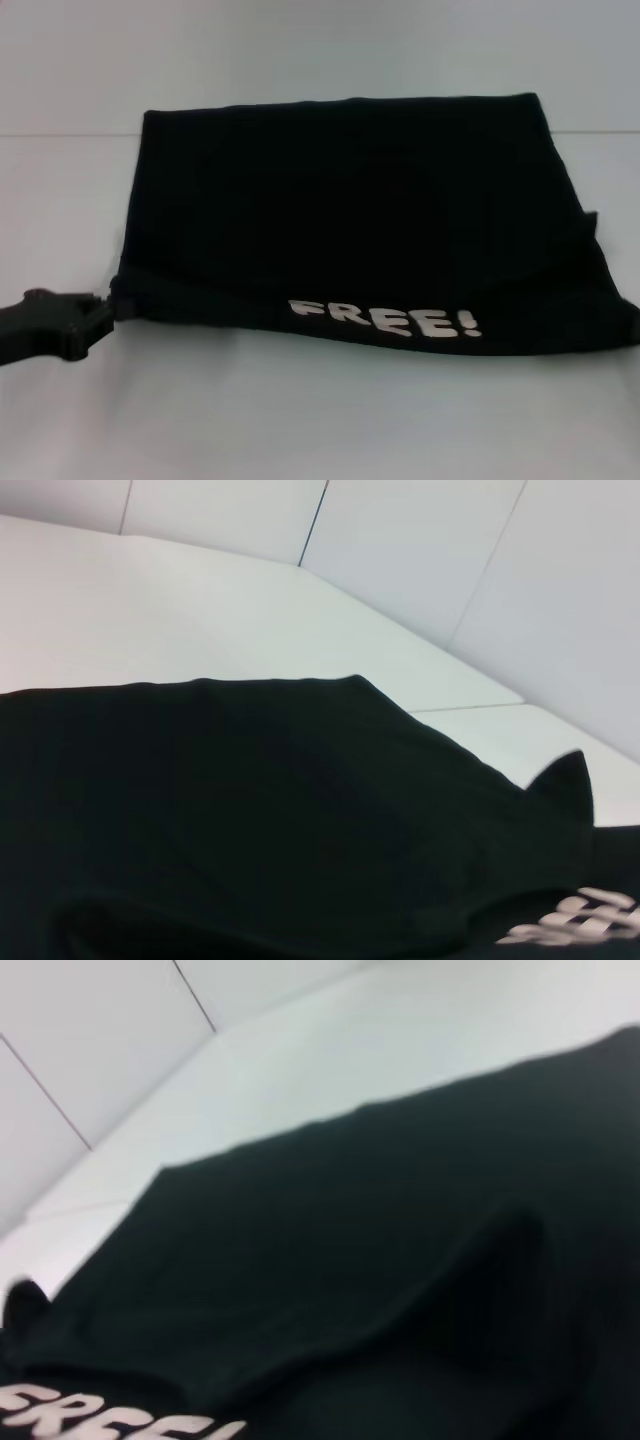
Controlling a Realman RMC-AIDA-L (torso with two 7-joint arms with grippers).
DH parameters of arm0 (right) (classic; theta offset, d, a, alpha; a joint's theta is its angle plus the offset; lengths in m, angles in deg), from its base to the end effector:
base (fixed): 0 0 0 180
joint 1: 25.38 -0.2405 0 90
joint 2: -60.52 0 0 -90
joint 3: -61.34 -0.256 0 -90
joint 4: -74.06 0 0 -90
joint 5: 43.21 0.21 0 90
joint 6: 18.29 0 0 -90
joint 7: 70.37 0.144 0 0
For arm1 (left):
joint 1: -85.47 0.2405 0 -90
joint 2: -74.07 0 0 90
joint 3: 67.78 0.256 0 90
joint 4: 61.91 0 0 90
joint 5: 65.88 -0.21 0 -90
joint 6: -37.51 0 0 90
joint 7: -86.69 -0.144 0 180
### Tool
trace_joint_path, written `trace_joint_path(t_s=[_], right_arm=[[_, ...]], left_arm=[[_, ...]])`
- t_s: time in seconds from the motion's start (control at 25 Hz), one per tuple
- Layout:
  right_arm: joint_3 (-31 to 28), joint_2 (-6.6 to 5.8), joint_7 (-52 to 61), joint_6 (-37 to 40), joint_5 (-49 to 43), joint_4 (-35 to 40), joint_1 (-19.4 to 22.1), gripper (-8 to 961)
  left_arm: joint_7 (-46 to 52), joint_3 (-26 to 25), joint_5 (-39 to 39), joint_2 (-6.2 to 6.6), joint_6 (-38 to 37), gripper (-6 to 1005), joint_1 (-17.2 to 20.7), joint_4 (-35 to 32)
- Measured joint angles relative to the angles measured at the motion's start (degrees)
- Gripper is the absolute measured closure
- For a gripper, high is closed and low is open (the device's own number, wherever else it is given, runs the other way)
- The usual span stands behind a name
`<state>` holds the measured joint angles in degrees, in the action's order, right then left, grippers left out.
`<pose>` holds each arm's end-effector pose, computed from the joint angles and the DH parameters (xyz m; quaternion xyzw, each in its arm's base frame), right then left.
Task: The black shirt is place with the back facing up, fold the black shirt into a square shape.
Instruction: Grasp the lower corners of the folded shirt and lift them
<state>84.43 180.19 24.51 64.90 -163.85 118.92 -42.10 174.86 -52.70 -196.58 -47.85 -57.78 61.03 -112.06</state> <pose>0.3694 0.2736 0.0535 -0.8063 0.4632 0.2308 0.2865 -0.3262 0.2896 0.0512 -0.8776 -0.3591 -0.2237 0.2257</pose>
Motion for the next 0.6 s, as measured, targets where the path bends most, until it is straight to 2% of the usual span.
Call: trace_joint_path(t_s=[0.16, 0.6], right_arm=[[-4.77, -0.39, -3.77, 7.43, -0.44, 0.1, 4.26, 919], [-8.75, -0.55, -6.9, 15.15, -0.62, 0.41, 10.56, 918]], left_arm=[[0.05, -0.55, -0.01, -0.16, -3.74, 992, 2.16, -0.56], [0.03, -2.85, -4.3, -1.1, -13.22, 992, 6.75, -0.61]])
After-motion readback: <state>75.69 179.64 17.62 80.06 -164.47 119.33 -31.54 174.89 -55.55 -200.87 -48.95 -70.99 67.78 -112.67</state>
